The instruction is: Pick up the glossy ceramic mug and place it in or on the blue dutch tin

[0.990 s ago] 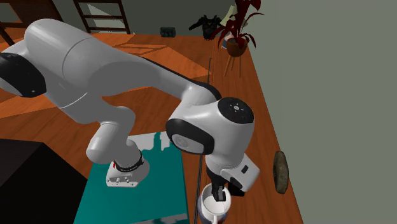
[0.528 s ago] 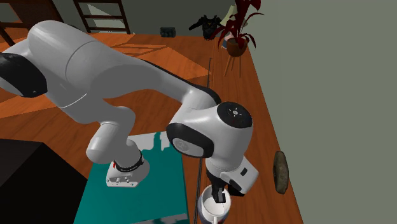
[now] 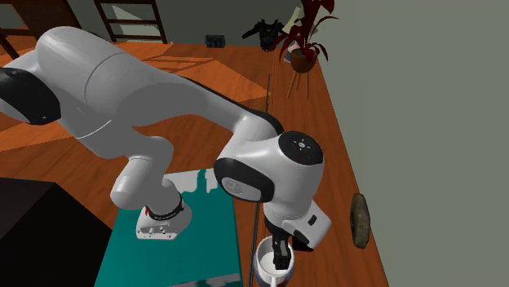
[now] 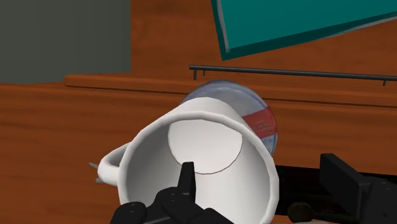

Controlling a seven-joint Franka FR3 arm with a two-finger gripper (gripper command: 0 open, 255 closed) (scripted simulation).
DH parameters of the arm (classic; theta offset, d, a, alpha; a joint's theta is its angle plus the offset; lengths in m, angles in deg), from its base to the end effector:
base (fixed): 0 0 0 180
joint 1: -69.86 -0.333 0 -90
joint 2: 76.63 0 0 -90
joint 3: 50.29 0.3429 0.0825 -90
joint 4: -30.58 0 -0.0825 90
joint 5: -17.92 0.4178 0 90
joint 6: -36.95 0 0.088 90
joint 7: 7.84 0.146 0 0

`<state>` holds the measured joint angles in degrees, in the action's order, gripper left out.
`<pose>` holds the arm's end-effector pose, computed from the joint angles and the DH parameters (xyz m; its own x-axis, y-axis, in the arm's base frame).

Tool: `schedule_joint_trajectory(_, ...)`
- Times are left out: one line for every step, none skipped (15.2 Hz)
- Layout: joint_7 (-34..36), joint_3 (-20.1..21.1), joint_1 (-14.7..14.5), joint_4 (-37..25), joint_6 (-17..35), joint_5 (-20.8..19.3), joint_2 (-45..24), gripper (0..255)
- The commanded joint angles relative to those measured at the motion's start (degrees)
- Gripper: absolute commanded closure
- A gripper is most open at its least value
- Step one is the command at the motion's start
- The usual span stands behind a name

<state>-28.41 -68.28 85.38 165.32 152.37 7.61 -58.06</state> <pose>0.3808 -0.2740 0.4193 0.9904 -0.1304 -0.0464 -0.1281 -0.9906 0.0487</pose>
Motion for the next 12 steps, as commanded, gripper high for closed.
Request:
schedule_joint_trajectory(0.01,0.26,-0.08,-1.50,-2.04,0.09,0.54,0)
schedule_joint_trajectory(0.02,0.52,-0.16,-3.03,-4.04,0.19,1.00,0)
schedule_joint_trajectory(0.02,0.77,-0.25,-4.63,-6.01,0.31,1.38,0)
schedule_joint_trajectory(0.01,0.96,-0.32,-5.93,-7.56,0.40,1.62,0)
schedule_joint_trajectory(0.01,0.96,-0.32,-5.93,-7.56,0.40,1.62,0)
schedule_joint_trajectory(0.01,0.96,-0.32,-5.93,-7.56,0.40,1.63,0)
schedule_joint_trajectory(0.01,0.96,-0.32,-5.93,-7.56,0.40,1.62,0)
schedule_joint_trajectory(0.01,0.96,-0.32,-5.93,-7.56,0.40,1.62,0)
schedule_joint_trajectory(0.01,0.96,-0.32,-5.93,-7.56,0.40,1.62,0)
schedule_joint_trajectory(0.01,0.96,-0.32,-5.93,-7.56,0.40,1.62,0)
schedule_joint_trajectory(0.01,0.96,-0.32,-5.93,-7.56,0.40,1.62,0)
schedule_joint_trajectory(0.01,0.96,-0.32,-5.93,-7.56,0.40,1.62,0)
